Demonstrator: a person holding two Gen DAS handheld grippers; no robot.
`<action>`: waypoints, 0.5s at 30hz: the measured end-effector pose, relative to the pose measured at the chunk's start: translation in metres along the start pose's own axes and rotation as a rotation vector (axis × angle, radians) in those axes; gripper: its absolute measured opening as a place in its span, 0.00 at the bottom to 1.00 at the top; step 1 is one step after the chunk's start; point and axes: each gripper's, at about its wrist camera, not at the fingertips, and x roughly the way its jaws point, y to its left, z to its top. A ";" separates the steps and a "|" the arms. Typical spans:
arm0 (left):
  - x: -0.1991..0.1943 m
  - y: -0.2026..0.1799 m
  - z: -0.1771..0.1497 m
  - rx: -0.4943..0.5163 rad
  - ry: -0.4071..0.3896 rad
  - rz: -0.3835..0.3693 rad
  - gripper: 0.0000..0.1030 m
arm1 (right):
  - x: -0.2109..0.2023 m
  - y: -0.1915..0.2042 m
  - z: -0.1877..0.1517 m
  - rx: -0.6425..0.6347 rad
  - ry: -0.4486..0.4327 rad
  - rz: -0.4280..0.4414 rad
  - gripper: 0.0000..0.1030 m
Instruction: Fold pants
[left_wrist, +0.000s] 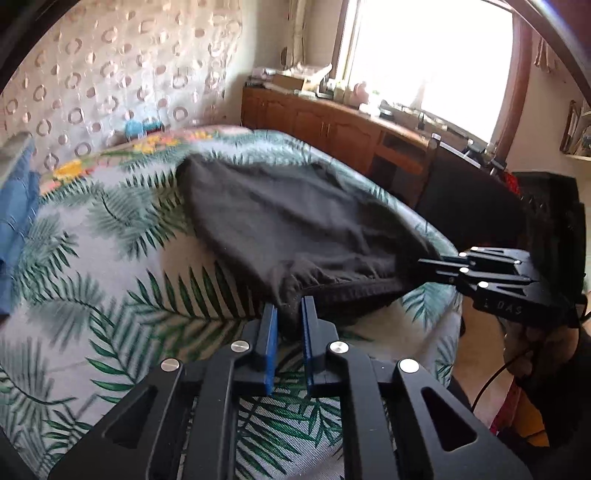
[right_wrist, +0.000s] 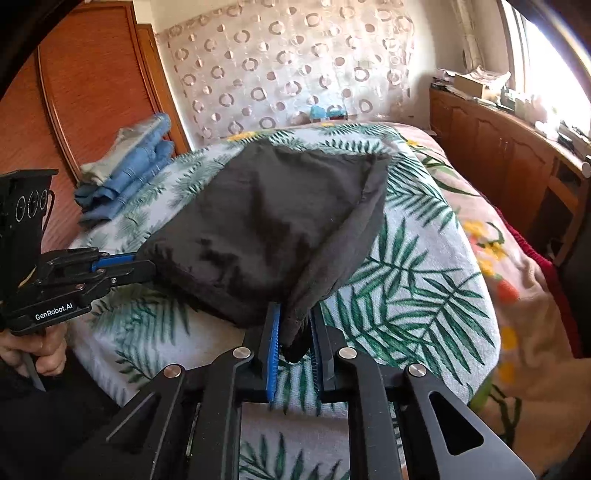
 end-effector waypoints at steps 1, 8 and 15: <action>-0.006 0.000 0.003 0.001 -0.018 0.002 0.12 | -0.003 0.002 0.002 -0.003 -0.012 0.004 0.14; -0.056 0.001 0.028 0.004 -0.136 0.016 0.11 | -0.037 0.017 0.027 -0.037 -0.122 0.042 0.14; -0.102 0.010 0.060 0.027 -0.231 0.061 0.11 | -0.067 0.043 0.061 -0.120 -0.236 0.067 0.14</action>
